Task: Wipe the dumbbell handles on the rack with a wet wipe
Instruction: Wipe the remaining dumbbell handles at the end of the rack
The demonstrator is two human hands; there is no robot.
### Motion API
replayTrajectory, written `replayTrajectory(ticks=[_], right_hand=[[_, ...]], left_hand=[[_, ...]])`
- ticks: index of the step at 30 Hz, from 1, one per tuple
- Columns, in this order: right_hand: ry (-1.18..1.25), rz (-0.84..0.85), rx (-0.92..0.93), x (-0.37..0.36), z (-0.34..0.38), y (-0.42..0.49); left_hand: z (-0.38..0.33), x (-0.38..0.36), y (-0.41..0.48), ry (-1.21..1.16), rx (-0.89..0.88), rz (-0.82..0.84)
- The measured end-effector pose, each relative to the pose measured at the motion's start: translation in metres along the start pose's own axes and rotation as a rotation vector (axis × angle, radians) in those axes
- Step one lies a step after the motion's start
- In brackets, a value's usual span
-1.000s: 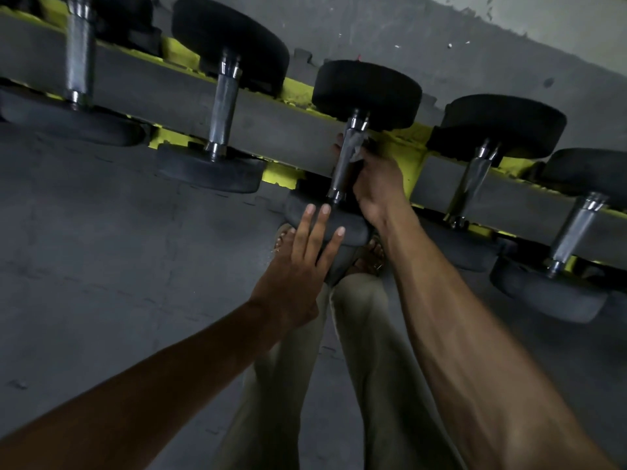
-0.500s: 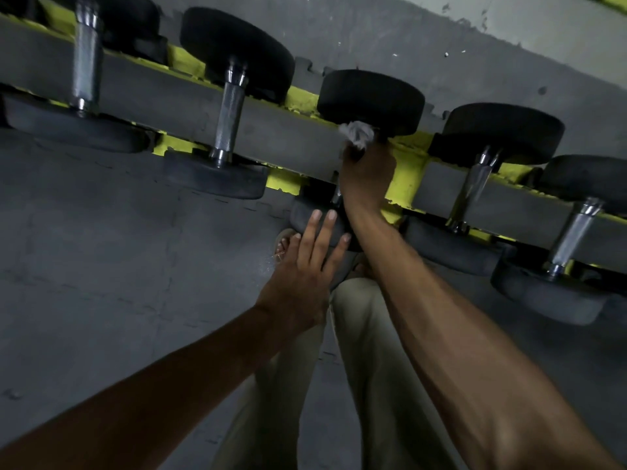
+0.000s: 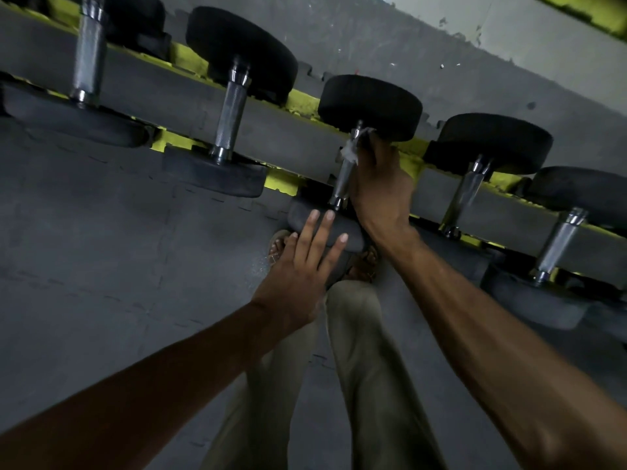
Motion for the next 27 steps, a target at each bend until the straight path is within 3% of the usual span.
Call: replayTrajectory(ticks=[6,9,12,15,27], right_hand=[[-0.095,0.168,0.338,-0.003,-0.044,-0.014],[0.074,0.163,0.292,-0.008,-0.055,-0.007],[0.34,-0.023,0.071,-0.006,-0.031,0.005],[0.316,-0.052,-0.029,0.002,-0.012,0.014],[0.293,0.075,0.274,0.001,-0.007,0.014]], left_hand=[[-0.003,-0.001,0.0,0.035,0.015,-0.021],[-0.005,-0.003,0.001,0.051,0.019,-0.017],[-0.005,-0.006,0.001,0.06,0.025,-0.029],[-0.006,-0.003,0.0,0.07,0.043,0.001],[-0.013,0.0,-0.002,0.105,0.086,-0.012]])
Point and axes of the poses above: each hand's wrist, its own y-axis towards the middle knuckle, its own x-axis out of the back of the hand, z = x × y, the point moved 1 cm from there along y, towards the middle knuckle, and after that the axes turned 2 degrees about -y, right-handed, at the moved point
